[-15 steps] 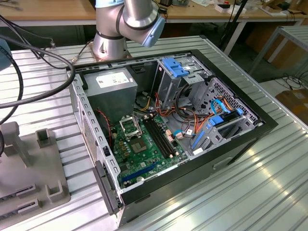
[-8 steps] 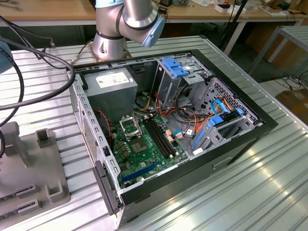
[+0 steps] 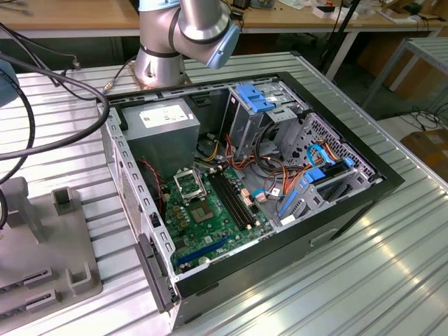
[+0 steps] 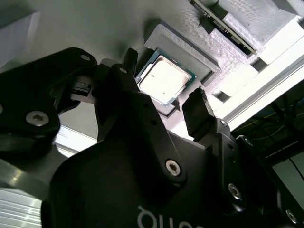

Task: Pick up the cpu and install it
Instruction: 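Pick up the cpu and move it towards the insertion slot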

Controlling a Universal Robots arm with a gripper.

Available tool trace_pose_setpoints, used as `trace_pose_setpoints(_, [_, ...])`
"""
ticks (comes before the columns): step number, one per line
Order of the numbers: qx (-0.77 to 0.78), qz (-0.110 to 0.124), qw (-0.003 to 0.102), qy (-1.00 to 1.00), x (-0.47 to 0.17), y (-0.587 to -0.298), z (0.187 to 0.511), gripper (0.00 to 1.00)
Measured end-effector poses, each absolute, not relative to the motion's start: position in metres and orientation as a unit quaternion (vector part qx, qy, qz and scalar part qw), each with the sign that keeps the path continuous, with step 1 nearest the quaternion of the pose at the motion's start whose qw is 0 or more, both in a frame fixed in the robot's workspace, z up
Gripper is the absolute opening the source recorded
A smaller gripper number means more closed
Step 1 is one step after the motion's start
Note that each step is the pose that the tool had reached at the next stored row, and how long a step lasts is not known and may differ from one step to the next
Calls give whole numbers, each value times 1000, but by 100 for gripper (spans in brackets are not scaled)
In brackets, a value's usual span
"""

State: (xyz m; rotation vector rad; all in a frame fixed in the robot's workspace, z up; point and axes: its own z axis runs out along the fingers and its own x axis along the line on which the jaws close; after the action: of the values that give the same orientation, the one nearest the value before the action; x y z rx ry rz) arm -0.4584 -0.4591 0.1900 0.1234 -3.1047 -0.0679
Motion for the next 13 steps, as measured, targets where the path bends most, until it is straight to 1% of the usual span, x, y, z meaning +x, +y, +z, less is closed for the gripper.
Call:
trace_pose_setpoints(1, [40,-22,17,-999,-458,-459,190,65])
trace_pose_setpoints(2, [40,-22,17,-999,-458,-459,190,58])
trace_pose_setpoints(10, [40,-22,17,-999,-458,-459,192,58])
trace_pose_setpoints(12, [40,-22,17,-999,-458,-459,192,56])
trace_pose_setpoints(13, [40,-22,17,-999,-458,-459,192,49])
